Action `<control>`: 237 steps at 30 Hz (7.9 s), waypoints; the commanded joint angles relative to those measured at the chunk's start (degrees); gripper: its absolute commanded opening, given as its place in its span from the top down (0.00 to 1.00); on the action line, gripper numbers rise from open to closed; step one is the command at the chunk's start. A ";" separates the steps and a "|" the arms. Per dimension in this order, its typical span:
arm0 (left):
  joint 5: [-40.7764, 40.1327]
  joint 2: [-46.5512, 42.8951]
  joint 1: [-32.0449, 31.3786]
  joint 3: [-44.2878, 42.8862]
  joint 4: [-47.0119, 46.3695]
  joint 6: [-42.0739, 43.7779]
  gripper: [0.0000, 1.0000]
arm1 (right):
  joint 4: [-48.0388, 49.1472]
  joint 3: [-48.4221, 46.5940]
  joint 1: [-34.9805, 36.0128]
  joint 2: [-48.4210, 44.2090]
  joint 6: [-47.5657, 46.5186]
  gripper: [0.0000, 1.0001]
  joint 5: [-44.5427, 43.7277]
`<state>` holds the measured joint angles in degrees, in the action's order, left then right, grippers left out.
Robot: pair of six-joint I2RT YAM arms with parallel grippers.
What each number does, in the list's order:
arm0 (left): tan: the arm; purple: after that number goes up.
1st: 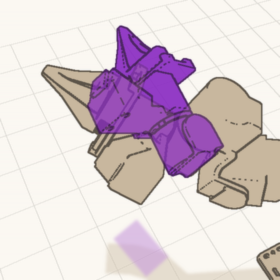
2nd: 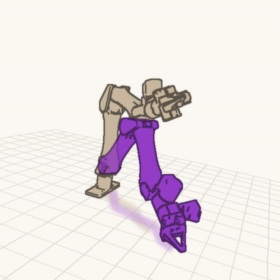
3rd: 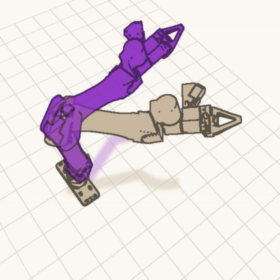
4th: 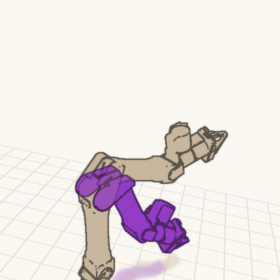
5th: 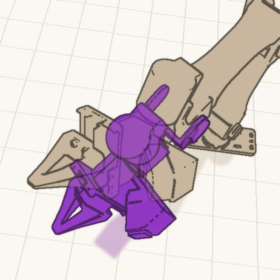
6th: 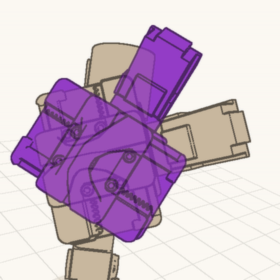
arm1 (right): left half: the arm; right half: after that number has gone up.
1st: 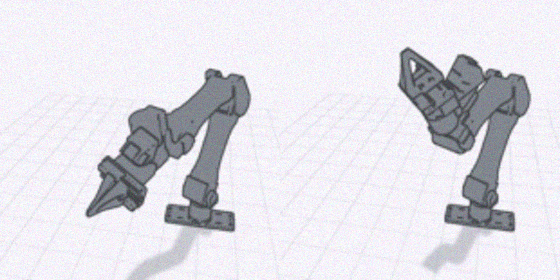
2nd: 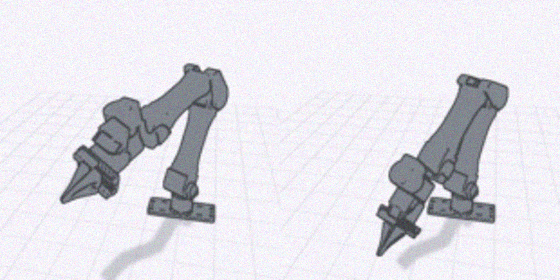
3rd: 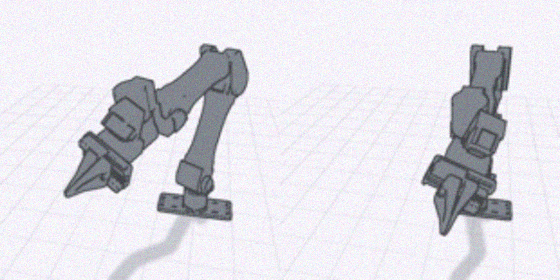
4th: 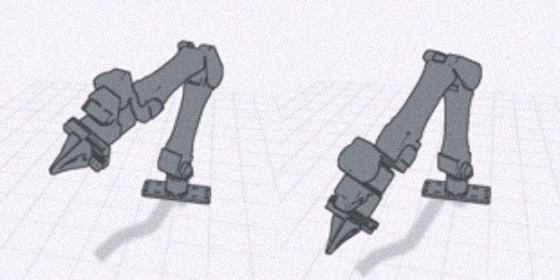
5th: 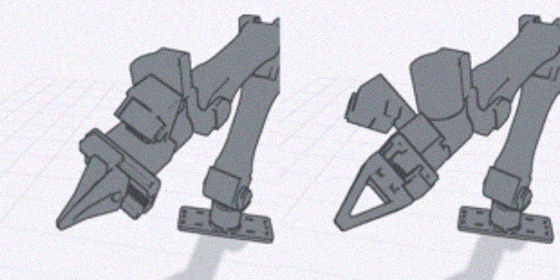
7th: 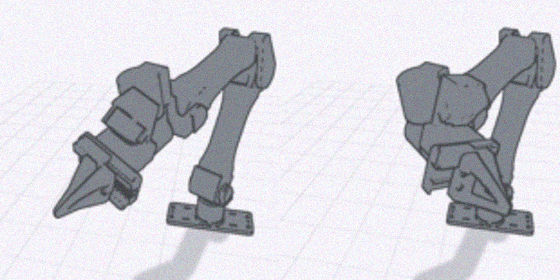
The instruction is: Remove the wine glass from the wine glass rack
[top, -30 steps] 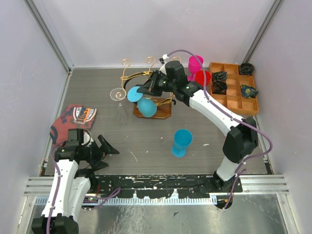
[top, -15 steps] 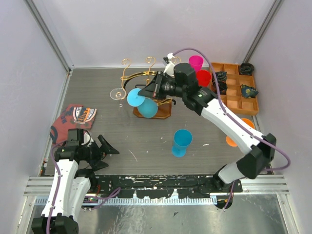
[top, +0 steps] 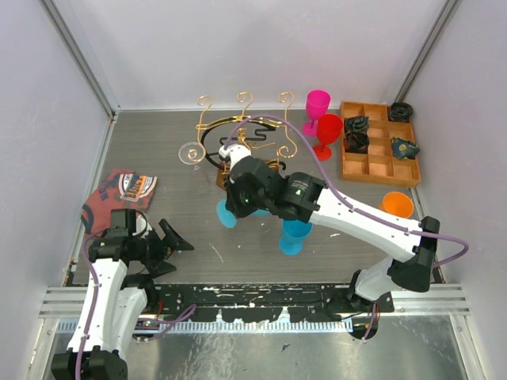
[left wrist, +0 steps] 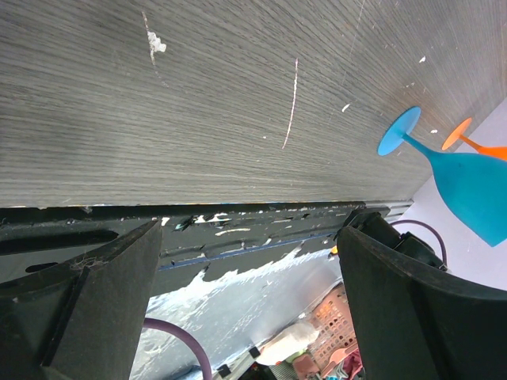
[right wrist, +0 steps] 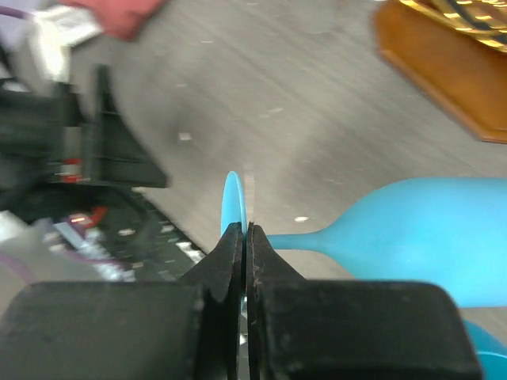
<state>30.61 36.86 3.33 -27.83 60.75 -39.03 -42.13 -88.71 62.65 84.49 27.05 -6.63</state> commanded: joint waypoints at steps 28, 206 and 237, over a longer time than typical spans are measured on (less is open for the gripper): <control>1.91 0.66 0.01 0.59 -0.16 0.79 0.02 | 19.15 25.64 13.03 26.00 -21.98 0.99 -63.85; 13.42 42.56 -3.62 -39.14 -55.42 -21.07 1.00 | -1.34 12.64 16.35 -25.02 6.31 0.53 -41.63; -42.68 72.60 -3.25 -90.53 -8.16 14.55 1.00 | -2.53 8.69 16.23 -20.43 0.00 0.52 -36.02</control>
<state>8.91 104.75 4.40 -110.34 40.69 -34.94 -46.35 -77.60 79.05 62.46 28.75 -44.66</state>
